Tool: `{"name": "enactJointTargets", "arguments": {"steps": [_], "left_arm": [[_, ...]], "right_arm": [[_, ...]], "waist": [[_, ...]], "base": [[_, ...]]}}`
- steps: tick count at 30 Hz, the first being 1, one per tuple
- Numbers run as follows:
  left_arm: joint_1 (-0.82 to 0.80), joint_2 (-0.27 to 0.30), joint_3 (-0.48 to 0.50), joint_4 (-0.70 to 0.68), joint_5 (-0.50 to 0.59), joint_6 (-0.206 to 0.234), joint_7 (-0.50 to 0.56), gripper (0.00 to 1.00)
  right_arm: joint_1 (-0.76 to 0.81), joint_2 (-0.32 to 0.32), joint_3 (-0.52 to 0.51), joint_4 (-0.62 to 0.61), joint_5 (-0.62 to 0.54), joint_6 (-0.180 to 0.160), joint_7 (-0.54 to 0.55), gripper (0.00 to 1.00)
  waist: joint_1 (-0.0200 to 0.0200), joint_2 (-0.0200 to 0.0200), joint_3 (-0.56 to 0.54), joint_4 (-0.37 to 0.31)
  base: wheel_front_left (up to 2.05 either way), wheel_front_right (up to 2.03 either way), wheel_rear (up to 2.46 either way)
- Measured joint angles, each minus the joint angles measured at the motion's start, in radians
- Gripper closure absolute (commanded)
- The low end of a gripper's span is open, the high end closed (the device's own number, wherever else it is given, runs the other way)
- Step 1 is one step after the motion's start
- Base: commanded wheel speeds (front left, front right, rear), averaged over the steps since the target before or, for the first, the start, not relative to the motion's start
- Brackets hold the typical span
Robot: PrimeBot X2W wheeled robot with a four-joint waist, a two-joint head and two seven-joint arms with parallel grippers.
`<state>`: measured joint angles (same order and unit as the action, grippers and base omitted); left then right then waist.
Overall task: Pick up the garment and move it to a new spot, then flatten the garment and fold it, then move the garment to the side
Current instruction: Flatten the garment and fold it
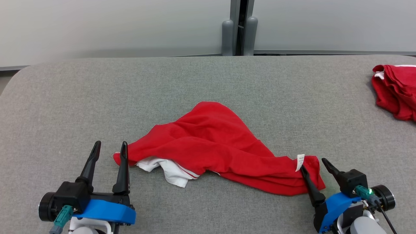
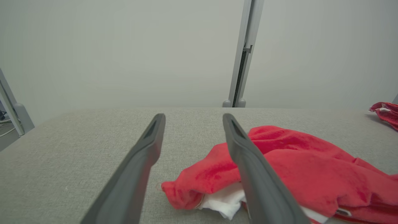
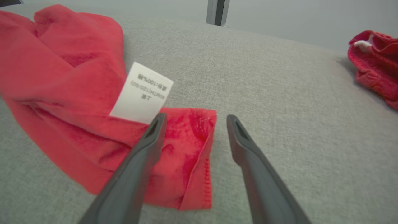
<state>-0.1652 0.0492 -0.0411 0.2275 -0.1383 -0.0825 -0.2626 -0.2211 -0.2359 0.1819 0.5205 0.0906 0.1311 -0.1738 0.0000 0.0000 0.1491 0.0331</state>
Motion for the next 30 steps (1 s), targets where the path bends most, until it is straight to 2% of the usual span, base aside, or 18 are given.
{"name": "enactJointTargets", "arguments": {"steps": [1,2,3,4,5,6,8,16,25,30], "left_arm": [[-0.001,0.000,-0.001,0.000,0.000,0.000,0.000,0.00],[-0.001,0.000,-0.002,0.000,0.000,0.000,0.000,0.00],[-0.002,0.000,-0.002,0.000,0.000,0.000,0.000,0.00],[-0.002,0.000,-0.004,0.000,-0.001,0.001,0.000,0.00],[-0.002,0.000,-0.004,0.000,-0.001,0.001,0.000,0.00],[-0.003,0.000,-0.004,0.000,-0.001,0.002,0.000,0.00],[-0.004,0.000,-0.004,0.000,-0.001,0.002,0.000,0.00],[-0.014,0.000,-0.012,0.003,-0.002,0.001,0.000,0.00],[-0.036,0.000,-0.013,0.000,-0.002,0.001,0.000,0.00],[-0.038,0.000,-0.010,0.000,-0.009,0.004,0.000,0.00]], "right_arm": [[-0.007,-0.002,0.008,0.014,0.006,0.000,0.001,0.33],[-0.014,-0.003,0.016,0.031,0.015,0.000,0.006,0.53],[-0.021,-0.005,0.025,0.047,0.028,0.000,0.016,0.60],[-0.027,-0.004,0.035,0.060,0.040,0.000,0.021,0.73],[-0.031,-0.003,0.040,0.072,0.053,0.000,0.025,0.78],[-0.037,-0.003,0.045,0.087,0.063,0.000,0.031,0.80],[-0.051,-0.010,0.057,0.112,0.073,0.000,0.032,1.00],[-0.153,-0.018,0.066,0.168,0.090,0.000,-0.048,1.00],[-0.399,-0.026,0.013,0.165,0.049,0.000,-0.086,1.00],[-0.449,-0.027,-0.027,0.063,0.014,0.000,-0.087,1.00]], "waist": [[0.0000,0.0000,0.002,0.001],[0.0000,0.0000,0.003,0.002],[0.0000,0.0000,0.004,0.003],[0.0000,0.0000,0.006,0.004],[0.0000,0.0000,0.006,0.004],[-0.0001,0.0000,0.007,0.004],[0.0000,0.0000,0.008,0.002],[0.0000,0.0000,0.014,0.003],[0.0000,0.0000,0.052,0.019],[0.0000,0.0000,0.064,0.024]], "base": [[0.00,0.00,0.00],[0.00,0.00,0.00],[0.00,0.00,0.00],[0.00,0.00,0.00],[0.00,0.00,0.00],[0.00,0.00,0.00],[0.00,0.00,0.00],[0.00,0.00,0.00],[0.00,0.00,0.00],[0.00,0.00,0.00]]}}
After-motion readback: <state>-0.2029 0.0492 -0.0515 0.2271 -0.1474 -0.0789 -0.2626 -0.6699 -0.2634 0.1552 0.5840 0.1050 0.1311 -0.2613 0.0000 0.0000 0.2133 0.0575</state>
